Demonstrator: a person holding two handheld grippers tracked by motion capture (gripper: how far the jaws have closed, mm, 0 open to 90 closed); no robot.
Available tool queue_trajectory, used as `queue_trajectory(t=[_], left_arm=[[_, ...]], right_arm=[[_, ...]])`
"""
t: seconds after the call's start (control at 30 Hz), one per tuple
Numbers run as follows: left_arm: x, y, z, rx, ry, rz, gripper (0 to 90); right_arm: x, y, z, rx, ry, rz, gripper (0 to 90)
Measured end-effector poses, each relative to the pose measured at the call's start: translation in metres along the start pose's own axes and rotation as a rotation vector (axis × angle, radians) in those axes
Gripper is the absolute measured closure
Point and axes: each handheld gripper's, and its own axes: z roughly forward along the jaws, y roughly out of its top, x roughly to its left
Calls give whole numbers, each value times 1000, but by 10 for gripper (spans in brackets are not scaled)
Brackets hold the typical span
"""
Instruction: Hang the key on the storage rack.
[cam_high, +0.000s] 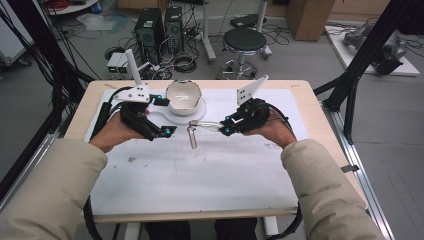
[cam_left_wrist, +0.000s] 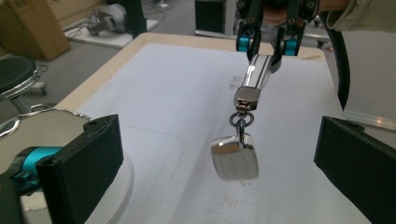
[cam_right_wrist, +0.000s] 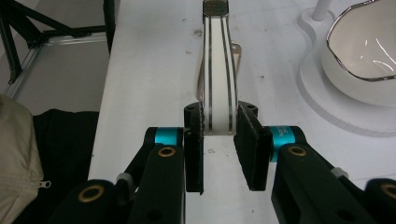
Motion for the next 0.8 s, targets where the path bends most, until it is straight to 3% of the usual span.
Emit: queue_trajectory(t=[0.2, 0.3, 0.5, 0.67, 0.8], left_arm=[[-4, 12, 21, 46, -48, 28, 18], [-6, 16, 30, 95, -71, 55, 17], [-7, 19, 43, 143, -103, 66, 18], [-11, 17, 55, 191, -142, 99, 98], [-11, 16, 59, 209, -156, 91, 99]], right_arm=[[1, 2, 4, 1, 8, -8, 742], [2, 2, 5, 4, 21, -11, 742], [2, 2, 6, 12, 21, -20, 742], [1, 1, 6, 7, 24, -19, 742], [1, 2, 7, 12, 28, -27, 742]])
